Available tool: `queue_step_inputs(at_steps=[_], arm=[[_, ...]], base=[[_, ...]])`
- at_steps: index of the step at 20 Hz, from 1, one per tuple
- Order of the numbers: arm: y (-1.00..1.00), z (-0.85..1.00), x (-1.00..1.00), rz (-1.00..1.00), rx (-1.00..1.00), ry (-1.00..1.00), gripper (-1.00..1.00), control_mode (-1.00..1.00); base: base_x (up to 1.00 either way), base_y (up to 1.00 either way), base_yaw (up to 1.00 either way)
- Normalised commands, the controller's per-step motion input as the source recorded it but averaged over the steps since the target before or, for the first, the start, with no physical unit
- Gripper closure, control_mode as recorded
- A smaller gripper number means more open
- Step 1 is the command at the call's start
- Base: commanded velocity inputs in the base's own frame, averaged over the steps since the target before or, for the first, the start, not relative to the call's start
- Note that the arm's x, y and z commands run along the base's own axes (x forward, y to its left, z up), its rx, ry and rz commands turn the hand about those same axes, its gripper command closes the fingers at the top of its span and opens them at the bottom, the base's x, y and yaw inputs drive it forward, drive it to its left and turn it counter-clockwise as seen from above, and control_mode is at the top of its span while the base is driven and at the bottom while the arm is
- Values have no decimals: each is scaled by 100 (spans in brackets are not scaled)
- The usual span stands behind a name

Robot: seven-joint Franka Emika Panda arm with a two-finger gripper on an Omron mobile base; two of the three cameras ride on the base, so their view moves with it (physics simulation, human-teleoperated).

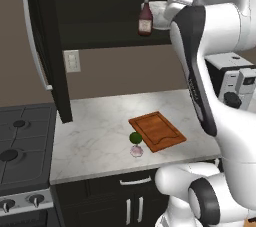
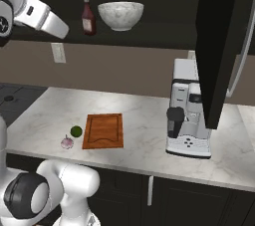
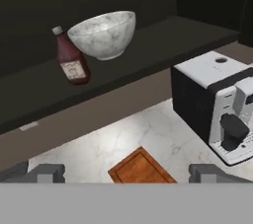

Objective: Open the cabinet. Place the bowl and condiment on the counter. Then place the lime and garlic on the cutting board.

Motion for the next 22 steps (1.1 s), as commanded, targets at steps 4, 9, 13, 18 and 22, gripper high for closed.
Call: queue_step_inputs(at_steps=[4, 9, 13, 18, 22], arm=[[-4, 0, 10, 20, 0, 0, -100, -100], [4, 5, 7, 7, 0, 0, -100, -100], [16, 11, 9, 0, 0, 0, -100, -100], [24, 15, 8, 0, 0, 0, -100, -100], [3, 3, 4, 0, -1, 0, -100, -100]], base=[[0, 0, 0], [0, 0, 0], [0, 0, 0], [0, 0, 0], [0, 0, 0]])
